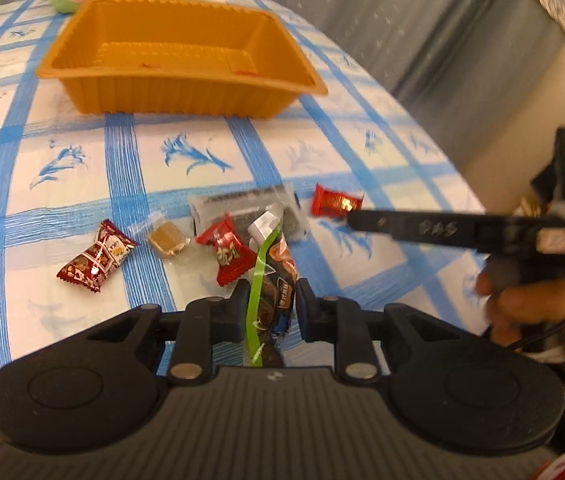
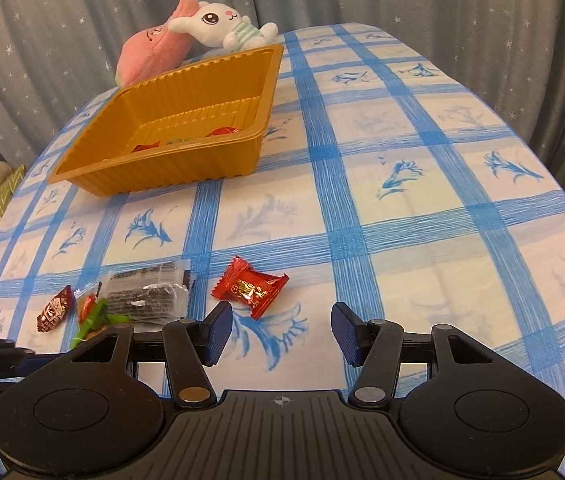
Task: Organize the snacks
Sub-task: 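Grasp the red wrapped candy with the right tool while the left tool holds the packet, then carry the green-striped packet and red candy over the orange tray with both tools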
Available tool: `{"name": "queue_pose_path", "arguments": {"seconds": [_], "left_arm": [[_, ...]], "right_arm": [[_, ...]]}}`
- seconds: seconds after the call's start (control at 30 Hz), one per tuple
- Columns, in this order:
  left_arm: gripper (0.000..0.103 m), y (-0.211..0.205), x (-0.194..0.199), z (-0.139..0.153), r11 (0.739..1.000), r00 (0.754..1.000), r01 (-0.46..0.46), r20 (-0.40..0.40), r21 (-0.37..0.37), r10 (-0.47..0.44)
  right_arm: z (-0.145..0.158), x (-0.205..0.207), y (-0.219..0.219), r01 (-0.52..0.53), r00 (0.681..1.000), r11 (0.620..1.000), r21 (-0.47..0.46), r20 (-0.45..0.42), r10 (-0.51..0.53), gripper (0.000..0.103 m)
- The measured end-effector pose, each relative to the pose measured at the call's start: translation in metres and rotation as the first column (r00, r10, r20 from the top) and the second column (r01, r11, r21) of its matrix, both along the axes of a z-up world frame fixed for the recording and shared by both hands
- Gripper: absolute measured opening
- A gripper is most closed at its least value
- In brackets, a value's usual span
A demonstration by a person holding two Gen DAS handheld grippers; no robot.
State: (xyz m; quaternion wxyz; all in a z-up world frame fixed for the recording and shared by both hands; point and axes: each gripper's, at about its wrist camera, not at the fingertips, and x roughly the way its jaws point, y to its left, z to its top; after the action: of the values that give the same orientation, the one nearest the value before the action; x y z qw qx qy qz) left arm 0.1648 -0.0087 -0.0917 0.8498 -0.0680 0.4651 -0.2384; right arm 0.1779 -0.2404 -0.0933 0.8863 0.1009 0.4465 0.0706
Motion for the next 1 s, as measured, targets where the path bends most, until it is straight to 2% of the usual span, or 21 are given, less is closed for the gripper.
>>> {"name": "queue_pose_path", "arguments": {"seconds": [0.23, 0.5, 0.57, 0.67, 1.0], "left_arm": [[0.021, 0.008, 0.004, 0.018, 0.997, 0.996, -0.074, 0.046, -0.037, 0.076], [0.021, 0.022, 0.018, 0.026, 0.992, 0.988, -0.127, 0.082, -0.012, 0.128], [0.021, 0.025, 0.019, 0.026, 0.991, 0.987, -0.133, 0.090, 0.003, 0.132], [0.021, 0.032, 0.019, 0.026, 0.987, 0.983, -0.161, 0.088, 0.006, 0.160], [0.021, 0.046, 0.014, 0.028, 0.978, 0.974, -0.208, 0.093, 0.024, 0.205]], "right_arm": [[-0.009, 0.012, 0.007, -0.024, 0.999, 1.000, -0.014, 0.023, 0.024, 0.055], [-0.013, 0.021, 0.025, -0.118, 0.991, 0.987, -0.107, 0.056, 0.125, 0.053], [-0.014, 0.020, 0.030, -0.146, 0.986, 0.980, -0.136, 0.063, 0.156, 0.038], [-0.014, 0.018, 0.034, -0.168, 0.981, 0.972, -0.162, 0.068, 0.181, 0.027], [-0.003, 0.009, 0.027, -0.124, 0.987, 0.983, -0.134, 0.089, 0.136, 0.022]]}}
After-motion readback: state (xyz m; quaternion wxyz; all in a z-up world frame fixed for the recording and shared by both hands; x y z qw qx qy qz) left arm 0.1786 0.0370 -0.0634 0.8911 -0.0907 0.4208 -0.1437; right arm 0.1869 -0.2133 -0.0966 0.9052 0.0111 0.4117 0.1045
